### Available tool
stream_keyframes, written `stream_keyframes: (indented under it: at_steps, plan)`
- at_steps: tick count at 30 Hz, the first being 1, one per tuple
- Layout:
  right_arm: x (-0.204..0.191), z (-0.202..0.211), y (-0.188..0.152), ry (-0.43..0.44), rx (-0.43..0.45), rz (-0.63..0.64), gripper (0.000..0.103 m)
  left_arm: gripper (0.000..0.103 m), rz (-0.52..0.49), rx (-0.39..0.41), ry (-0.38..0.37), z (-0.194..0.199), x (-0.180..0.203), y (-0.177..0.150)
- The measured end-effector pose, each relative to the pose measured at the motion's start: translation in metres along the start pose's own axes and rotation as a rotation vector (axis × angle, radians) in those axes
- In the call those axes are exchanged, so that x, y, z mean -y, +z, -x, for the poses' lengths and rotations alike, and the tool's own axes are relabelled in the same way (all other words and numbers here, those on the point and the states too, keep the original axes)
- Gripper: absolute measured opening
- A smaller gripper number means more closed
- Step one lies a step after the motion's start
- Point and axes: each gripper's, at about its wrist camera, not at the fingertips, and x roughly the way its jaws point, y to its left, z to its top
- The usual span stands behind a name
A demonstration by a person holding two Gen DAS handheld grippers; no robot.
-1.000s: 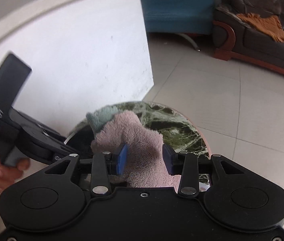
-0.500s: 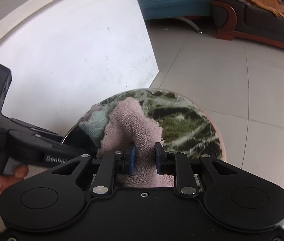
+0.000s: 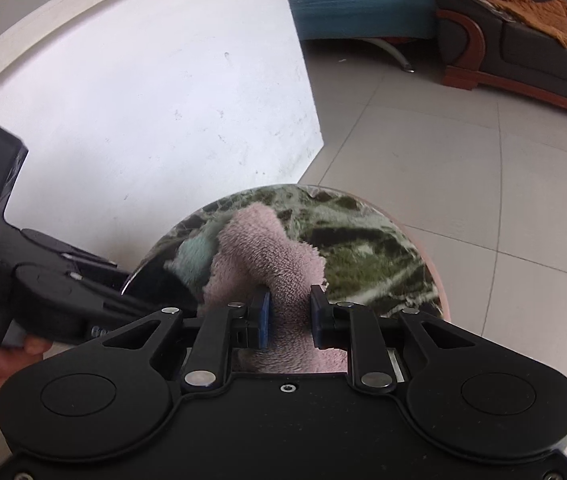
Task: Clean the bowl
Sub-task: 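Wipe the towel around the bowl's inner wall with the right gripper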
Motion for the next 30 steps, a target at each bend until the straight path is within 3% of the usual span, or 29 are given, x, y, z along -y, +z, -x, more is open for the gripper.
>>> stream_keyframes:
  at_steps: [6, 16, 30]
  plan:
    - [0.005, -0.005, 0.000, 0.017, 0.007, -0.031, 0.019, 0.037, 0.008, 0.002, 0.003, -0.001, 0.001, -0.002]
    - [0.008, 0.023, -0.034, 0.010, 0.006, -0.141, 0.019, 0.038, -0.007, 0.001, 0.012, -0.002, 0.005, 0.000]
    - [0.007, 0.000, -0.009, -0.006, 0.016, -0.079, 0.019, 0.038, -0.011, -0.007, 0.011, -0.004, 0.004, 0.002]
